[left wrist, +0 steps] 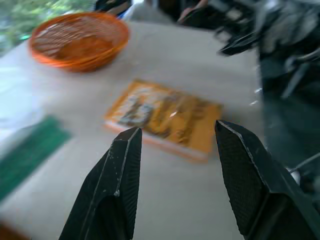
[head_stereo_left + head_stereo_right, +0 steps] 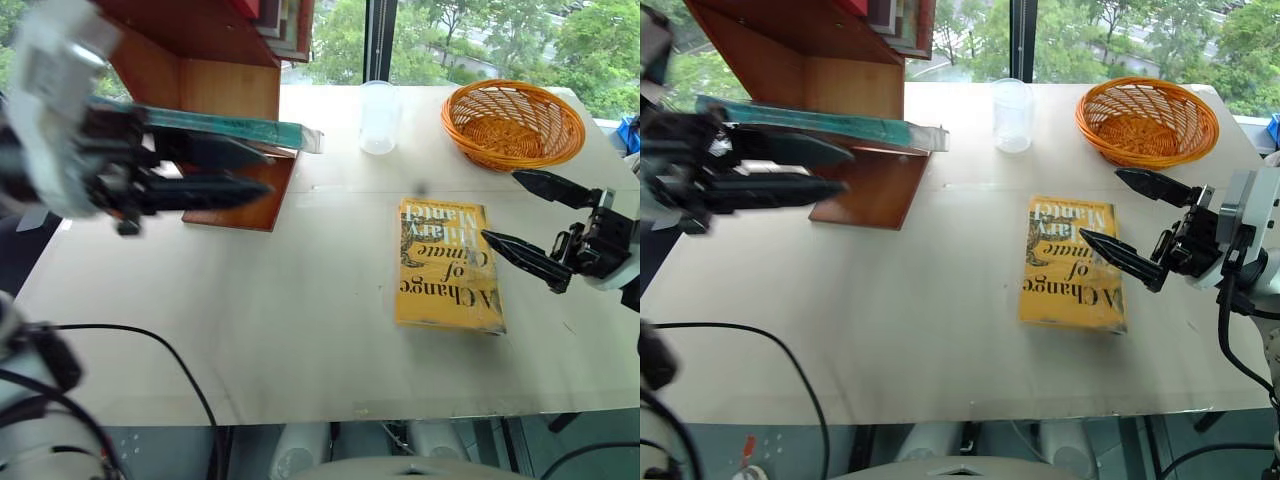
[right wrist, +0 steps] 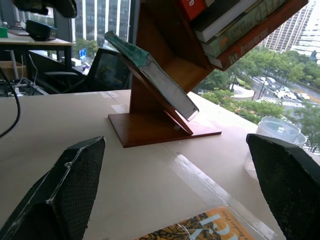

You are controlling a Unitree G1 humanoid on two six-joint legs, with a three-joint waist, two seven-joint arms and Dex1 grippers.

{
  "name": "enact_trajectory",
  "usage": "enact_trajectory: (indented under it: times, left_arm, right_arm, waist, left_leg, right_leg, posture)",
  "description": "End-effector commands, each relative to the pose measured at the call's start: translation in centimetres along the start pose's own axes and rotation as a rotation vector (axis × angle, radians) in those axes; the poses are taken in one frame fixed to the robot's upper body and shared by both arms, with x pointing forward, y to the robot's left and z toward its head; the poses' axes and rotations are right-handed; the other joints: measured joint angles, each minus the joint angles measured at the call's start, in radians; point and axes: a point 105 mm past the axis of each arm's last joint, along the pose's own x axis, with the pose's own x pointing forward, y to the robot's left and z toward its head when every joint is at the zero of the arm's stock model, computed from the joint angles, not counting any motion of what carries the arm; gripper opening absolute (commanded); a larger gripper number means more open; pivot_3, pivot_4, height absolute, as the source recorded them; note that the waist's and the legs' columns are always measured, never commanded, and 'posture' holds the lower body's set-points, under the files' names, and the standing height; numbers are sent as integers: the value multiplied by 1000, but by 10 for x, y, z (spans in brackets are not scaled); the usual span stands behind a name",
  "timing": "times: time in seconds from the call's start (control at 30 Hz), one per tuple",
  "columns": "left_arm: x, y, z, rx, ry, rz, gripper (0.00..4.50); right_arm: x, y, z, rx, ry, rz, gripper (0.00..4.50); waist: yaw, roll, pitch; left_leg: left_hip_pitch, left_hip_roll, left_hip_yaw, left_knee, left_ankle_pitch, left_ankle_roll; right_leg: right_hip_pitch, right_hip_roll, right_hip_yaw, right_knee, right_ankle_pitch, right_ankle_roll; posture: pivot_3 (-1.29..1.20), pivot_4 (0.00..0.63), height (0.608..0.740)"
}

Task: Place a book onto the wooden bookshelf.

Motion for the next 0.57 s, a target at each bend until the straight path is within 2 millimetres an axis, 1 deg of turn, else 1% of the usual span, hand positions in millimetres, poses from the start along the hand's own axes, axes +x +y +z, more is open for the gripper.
enact_trajectory:
  times: [0.03,0.13,0.17,0.2,0.23,0.3,0.33,0.37,0.43,0.5,0.57]
  left_arm:
    - [31,2,-28,28,-126,123,2339]
    - [46,16,-69,-51,-127,240,2339]
    - [50,21,-87,-100,-129,277,2339]
    - [52,23,-101,-111,-131,304,2339]
    - [54,23,-109,-115,-131,319,2339]
    - [46,26,-137,-163,-102,386,2339]
    - [37,26,-151,-157,-60,412,2339]
    - [28,25,-160,-164,-40,433,2339]
    - [12,25,-172,-167,0,461,2339]
    - [1,26,-177,-168,21,476,2339]
    - [-5,26,-181,-162,37,482,2339]
  right_arm:
    - [-3,1,3,-11,5,15,4500]
    - [-18,-1,-11,4,87,-19,4500]
    - [-30,-3,-25,24,149,-53,4500]
    - [-41,-4,-37,30,206,-79,4500]
    - [-49,-4,-44,32,243,-93,4500]
    - [-75,1,-61,53,351,-128,4500]
    - [-91,3,-67,62,405,-157,4500]
    - [-105,4,-71,66,452,-189,4500]
    - [-132,9,-77,79,532,-254,4500]
    - [-154,18,-82,96,602,-298,4500]
    - [-170,24,-84,113,637,-331,4500]
  waist:
    - [0,0,0]
    - [-5,-1,0]
    - [-2,-1,0]
    - [1,0,-1]
    - [8,2,-2]
    - [20,3,-3]
    - [21,4,-3]
    - [22,4,-3]
    - [24,4,-3]
    - [24,4,-3]
    - [24,4,-4]
  left_leg:
    - [2,0,0,0,0,0]
    - [3,0,1,1,2,-5]
    - [3,0,1,1,2,-5]
    - [2,0,1,-1,2,-5]
    - [3,0,1,-1,2,-5]
    - [3,-1,3,-3,2,-5]
    - [3,-1,3,-4,2,-4]
    - [3,-1,3,-4,2,-4]
    - [3,-1,3,-6,0,-1]
    - [3,0,3,-8,0,0]
    - [3,0,3,-9,-1,0]
  right_leg:
    - [2,-1,1,1,0,0]
    - [3,-1,2,0,0,-1]
    - [3,-1,2,0,0,-1]
    - [2,-1,2,-1,1,-1]
    - [2,-2,2,-1,1,-1]
    - [2,-3,3,-2,1,-1]
    - [2,-3,3,-3,1,-1]
    - [2,-3,3,-4,0,-2]
    - [1,-4,3,-4,0,-2]
    - [0,-4,3,-5,0,-2]
    - [0,-4,3,-6,-2,-5]
  posture:
    - [0,150,740]
    - [0,150,740]
    - [0,150,740]
    - [0,150,740]
    - [0,150,740]
    - [0,150,740]
    - [0,150,740]
    - [0,150,740]
    - [0,150,740]
    - [0,150,740]
    - [0,150,740]
